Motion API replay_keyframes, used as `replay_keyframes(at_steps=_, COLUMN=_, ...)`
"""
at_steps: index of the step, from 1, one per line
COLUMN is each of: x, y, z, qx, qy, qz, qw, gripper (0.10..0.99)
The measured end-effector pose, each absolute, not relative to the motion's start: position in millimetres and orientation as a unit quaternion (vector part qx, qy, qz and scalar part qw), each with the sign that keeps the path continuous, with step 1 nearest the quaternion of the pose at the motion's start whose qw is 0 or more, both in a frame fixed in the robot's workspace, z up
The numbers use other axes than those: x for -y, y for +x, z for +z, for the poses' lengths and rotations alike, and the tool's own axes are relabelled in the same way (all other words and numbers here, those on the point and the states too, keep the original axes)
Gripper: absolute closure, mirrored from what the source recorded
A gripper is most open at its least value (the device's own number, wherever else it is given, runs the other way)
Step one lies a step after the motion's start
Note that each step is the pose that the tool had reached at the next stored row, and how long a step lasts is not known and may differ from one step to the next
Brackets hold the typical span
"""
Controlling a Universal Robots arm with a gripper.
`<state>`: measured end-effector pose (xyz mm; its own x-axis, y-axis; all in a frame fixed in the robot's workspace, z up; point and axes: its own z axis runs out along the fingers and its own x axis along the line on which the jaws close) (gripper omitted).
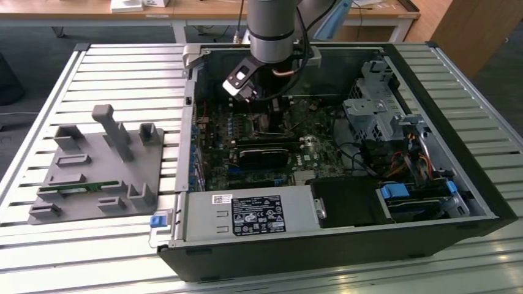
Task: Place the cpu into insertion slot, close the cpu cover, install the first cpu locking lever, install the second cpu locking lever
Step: 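Place the cpu into insertion slot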
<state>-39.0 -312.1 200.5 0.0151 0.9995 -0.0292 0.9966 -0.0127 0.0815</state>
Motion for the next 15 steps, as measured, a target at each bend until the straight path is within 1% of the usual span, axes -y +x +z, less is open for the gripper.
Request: replay_keyframes(at_steps=15, x=312.5, y=-39.4, z=195.6, qx=-0.703, qy=0.709, qz=0.018, qw=0.039, gripper=0.545)
